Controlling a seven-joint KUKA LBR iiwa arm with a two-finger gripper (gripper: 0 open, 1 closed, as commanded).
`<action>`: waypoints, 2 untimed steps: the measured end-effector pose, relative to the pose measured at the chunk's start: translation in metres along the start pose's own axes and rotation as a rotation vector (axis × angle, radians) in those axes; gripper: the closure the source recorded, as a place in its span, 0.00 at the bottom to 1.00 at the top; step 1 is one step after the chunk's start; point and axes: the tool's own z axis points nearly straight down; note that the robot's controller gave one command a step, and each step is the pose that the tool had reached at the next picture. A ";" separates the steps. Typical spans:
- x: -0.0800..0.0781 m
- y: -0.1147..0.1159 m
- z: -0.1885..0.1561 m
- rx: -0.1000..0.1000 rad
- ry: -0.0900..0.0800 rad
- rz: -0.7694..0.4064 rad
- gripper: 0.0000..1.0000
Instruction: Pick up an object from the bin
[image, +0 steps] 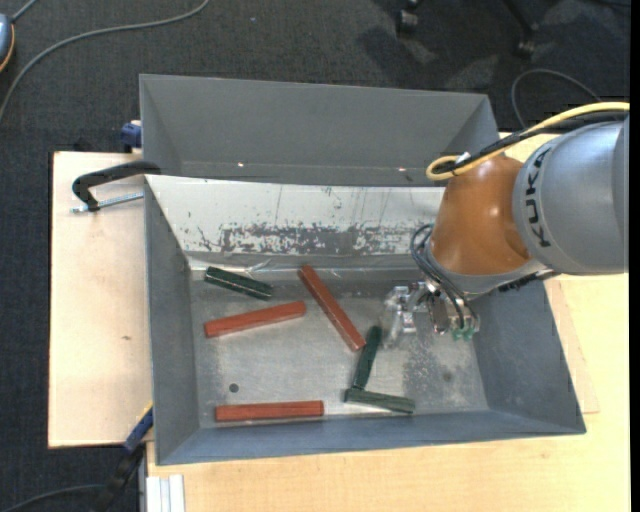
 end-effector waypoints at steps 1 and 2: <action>0.000 0.000 0.000 0.000 0.000 0.000 0.00; 0.025 0.054 0.000 -0.002 0.003 -0.090 0.00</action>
Offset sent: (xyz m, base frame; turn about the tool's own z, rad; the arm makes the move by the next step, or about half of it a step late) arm 0.0000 0.0000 0.0000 0.0000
